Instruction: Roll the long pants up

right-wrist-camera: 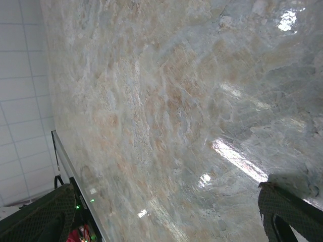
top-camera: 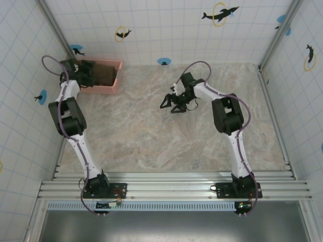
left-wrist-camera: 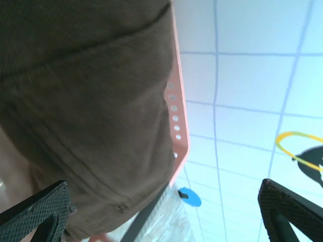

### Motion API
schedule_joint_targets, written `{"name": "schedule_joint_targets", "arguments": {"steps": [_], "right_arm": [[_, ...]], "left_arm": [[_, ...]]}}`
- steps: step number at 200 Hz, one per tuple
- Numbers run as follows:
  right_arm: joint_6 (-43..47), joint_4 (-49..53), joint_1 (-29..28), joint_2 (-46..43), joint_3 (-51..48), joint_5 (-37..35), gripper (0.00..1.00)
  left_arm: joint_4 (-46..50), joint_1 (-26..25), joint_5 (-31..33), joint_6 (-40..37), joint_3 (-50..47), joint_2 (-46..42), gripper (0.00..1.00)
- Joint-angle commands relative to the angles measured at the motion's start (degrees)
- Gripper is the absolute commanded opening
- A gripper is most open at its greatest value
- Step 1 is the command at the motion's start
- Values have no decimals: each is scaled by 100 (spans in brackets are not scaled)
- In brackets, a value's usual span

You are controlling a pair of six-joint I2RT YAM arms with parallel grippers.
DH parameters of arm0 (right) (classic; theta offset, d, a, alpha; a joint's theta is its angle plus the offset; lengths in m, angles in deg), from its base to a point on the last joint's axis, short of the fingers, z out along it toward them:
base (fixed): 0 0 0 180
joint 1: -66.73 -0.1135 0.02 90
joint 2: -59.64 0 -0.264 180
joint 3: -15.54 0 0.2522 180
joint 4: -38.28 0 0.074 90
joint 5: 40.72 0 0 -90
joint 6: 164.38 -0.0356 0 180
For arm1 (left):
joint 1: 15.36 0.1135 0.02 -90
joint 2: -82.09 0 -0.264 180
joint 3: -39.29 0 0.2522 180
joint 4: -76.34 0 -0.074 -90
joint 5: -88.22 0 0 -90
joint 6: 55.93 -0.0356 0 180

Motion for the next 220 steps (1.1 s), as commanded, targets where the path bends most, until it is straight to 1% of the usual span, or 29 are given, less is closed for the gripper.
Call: {"name": "schedule_joint_targets", "arguments": {"steps": [1, 19, 46, 62, 73, 85, 90, 100, 107, 116, 122, 134, 139, 149, 169, 183, 190, 199, 206, 214, 220], "right_arm": [[215, 473, 2, 150, -410, -743, 97], [318, 466, 20, 14, -541, -766, 97], [432, 469, 91, -180, -648, -816, 97], [534, 467, 143, -303, -696, -899, 97], [611, 472, 190, -419, -767, -1010, 97], [739, 470, 251, -554, -939, -1252, 97], [807, 472, 285, -800, -1031, -1397, 97], [978, 469, 325, -1073, -1250, -1787, 97], [1106, 457, 360, -1265, -1411, -2065, 97], [1208, 440, 417, -1490, -1580, -2404, 97], [1220, 410, 459, -1632, -1682, -2664, 97], [1220, 288, 562, -1918, -1902, -3061, 97], [1204, 201, 605, -2037, -1983, -3366, 97], [1121, 37, 690, -2257, -2168, -3741, 97], [1159, -116, 809, -2606, -2374, -4359, 97], [1318, -181, 837, -2794, -2485, -4822, 97], [1386, -262, 853, -2903, -2596, -5046, 97], [1463, -451, 895, -3066, -2788, -5228, 97], [1482, -682, 937, -3224, -3034, -5354, 97], [1509, -1025, 990, -3436, -3357, -5448, 97], [1497, -1307, 1038, -3609, -3594, -5485, 97]], "left_arm": [[956, 115, 101, -858, -297, -674, 98], [1583, 164, -13, -1372, -355, -959, 97], [1253, 169, -201, -1839, -778, -1530, 97], [801, 174, -447, -2039, -1344, -1976, 97], [667, 174, -428, -2471, -1856, -2355, 98], [944, 152, 16, -3237, -2346, -2870, 97], [1048, 111, 253, -3601, -2567, -3083, 98], [1275, 10, 939, -4307, -3045, -3470, 98], [1229, -92, 1350, -4751, -3430, -3709, 98], [979, -262, 1781, -5210, -3971, -3978, 98], [645, -371, 1948, -5423, -4375, -4153, 98], [-93, -565, 2042, -5826, -5150, -4393, 97], [-382, -647, 2097, -5958, -5434, -4444, 97], [-1142, -774, 2031, -6251, -6061, -4500, 97], [-2833, -967, 2180, -6370, -7113, -4487, 97], [-3366, -1143, 2455, -6668, -7371, -4360, 97], [-3381, -1148, 2417, -6603, -7317, -4260, 97], [-3624, -1201, 2252, -6841, -7293, -4136, 97], [-3444, -1251, 2026, -7005, -7124, -4008, 97], [-3319, -1380, 1953, -7143, -6976, -3929, 97], [-3251, -1507, 1926, -7464, -6896, -3901, 97]]}}
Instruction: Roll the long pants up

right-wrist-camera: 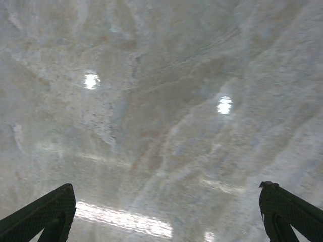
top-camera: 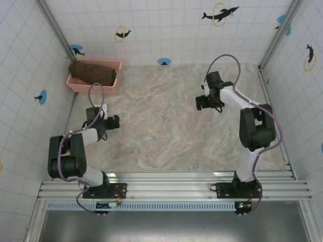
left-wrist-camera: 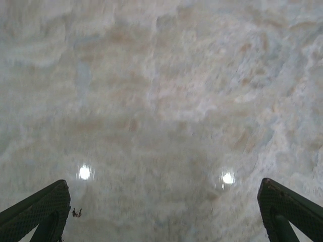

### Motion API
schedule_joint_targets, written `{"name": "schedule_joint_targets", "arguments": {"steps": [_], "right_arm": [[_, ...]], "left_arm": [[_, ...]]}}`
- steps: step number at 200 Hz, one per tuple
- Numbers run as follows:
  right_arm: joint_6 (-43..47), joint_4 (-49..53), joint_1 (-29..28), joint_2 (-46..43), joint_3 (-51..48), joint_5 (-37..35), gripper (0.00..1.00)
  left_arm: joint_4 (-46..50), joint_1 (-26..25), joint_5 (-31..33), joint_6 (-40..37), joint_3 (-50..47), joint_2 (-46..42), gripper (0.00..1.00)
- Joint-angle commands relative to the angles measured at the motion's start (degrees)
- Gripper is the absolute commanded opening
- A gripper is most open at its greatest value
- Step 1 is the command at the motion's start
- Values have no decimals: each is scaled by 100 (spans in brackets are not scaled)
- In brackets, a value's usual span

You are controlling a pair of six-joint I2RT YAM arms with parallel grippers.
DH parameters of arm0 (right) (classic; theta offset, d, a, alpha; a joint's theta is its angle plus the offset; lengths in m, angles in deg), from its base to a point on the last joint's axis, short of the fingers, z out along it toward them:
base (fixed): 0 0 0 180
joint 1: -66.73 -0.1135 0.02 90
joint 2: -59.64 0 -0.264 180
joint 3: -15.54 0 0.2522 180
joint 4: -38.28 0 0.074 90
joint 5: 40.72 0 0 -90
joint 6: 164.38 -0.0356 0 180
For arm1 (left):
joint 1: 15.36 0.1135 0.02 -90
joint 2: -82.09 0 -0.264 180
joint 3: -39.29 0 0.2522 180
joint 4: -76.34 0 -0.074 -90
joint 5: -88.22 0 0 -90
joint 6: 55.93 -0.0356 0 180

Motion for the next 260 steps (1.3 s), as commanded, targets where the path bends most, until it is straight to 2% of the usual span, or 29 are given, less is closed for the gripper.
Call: {"name": "schedule_joint_targets", "arguments": {"steps": [1, 19, 35, 51, 65, 76, 87, 98, 109, 128, 138, 155, 179, 260], "right_arm": [[188, -870, 138, -618, -726, -762, 97], [401, -1742, 205, -1057, -1365, -998, 97], [883, -2091, 182, -1318, -1696, -1361, 97], [1051, -1805, 225, -1338, -1678, -1642, 97], [998, -1637, 378, -1397, -1729, -1798, 97], [999, -1998, 458, -1656, -2076, -1890, 97], [1092, -2911, 540, -2085, -2719, -1758, 97], [1179, -4109, 607, -2473, -3465, -1639, 97], [1242, -5264, 694, -2691, -4068, -1472, 97], [999, -5479, 837, -2536, -4326, -1238, 97], [1017, -6346, 833, -2529, -4846, -1149, 97], [889, -7338, 806, -2402, -5338, -1440, 97], [1216, -8376, 694, -1972, -5671, -939, 97], [1178, -8077, 646, -2032, -5573, -1195, 97]], "left_arm": [[-812, -313, -160, -1015, 446, 148, 97], [-944, -784, 58, -1533, 359, 80, 97], [-1376, -1293, 756, -1927, 27, -63, 97], [-2297, -1332, 974, -1866, -533, -192, 97], [-3852, -1348, 839, -1926, -1092, 178, 97], [-2902, -1357, 801, -1950, -907, -74, 98], [-3430, -1360, 904, -1943, -1006, 50, 97], [-2928, -1362, 998, -1883, -881, -43, 98], [-3180, -1365, 1033, -1907, -949, 17, 97], [-3116, -1362, 1019, -1895, -941, -17, 97], [-3051, -1369, 1014, -1884, -924, -37, 97], [-3045, -1362, 1009, -1879, -913, -35, 98], [-3045, -1362, 1011, -1883, -921, -36, 98], [-3025, -1362, 1010, -1886, -902, -20, 98]]}}
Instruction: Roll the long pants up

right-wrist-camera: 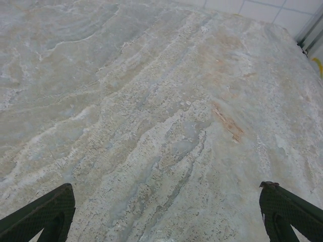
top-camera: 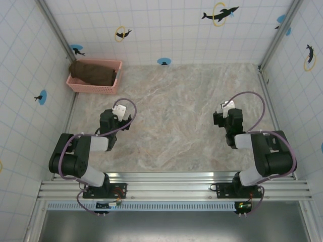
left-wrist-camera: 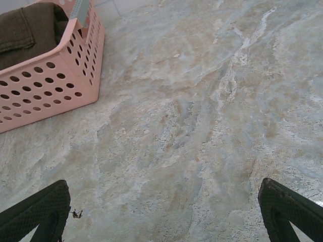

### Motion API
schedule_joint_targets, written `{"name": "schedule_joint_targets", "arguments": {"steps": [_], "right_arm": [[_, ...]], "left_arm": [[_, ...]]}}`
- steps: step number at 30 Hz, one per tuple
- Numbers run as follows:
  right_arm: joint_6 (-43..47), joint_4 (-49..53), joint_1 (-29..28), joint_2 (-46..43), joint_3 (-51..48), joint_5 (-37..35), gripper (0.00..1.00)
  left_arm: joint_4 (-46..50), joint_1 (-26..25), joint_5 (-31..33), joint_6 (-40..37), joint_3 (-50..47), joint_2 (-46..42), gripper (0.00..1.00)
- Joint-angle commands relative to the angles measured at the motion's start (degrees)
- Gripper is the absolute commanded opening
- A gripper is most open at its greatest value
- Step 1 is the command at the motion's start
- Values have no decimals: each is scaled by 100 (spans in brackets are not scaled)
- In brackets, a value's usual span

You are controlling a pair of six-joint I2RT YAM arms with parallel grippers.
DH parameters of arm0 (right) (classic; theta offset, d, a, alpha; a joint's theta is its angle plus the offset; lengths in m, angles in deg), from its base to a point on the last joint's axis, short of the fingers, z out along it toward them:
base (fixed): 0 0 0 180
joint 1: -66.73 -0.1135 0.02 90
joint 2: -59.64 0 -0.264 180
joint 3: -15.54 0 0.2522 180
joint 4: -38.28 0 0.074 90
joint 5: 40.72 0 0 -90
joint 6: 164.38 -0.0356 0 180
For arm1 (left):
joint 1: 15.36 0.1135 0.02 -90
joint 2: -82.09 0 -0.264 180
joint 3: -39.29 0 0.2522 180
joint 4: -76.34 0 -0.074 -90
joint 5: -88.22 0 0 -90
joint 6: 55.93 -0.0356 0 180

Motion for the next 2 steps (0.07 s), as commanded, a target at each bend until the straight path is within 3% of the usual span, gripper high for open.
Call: {"name": "schedule_joint_targets", "arguments": {"steps": [1, 2], "right_arm": [[46, -330, -32, -8, 79, -75, 97], [45, -342, -29, -7, 79, -79, 97]], "left_arm": [[-191, 17, 39, -126, 109, -47, 98], [-200, 17, 44, -130, 101, -58, 98]]}}
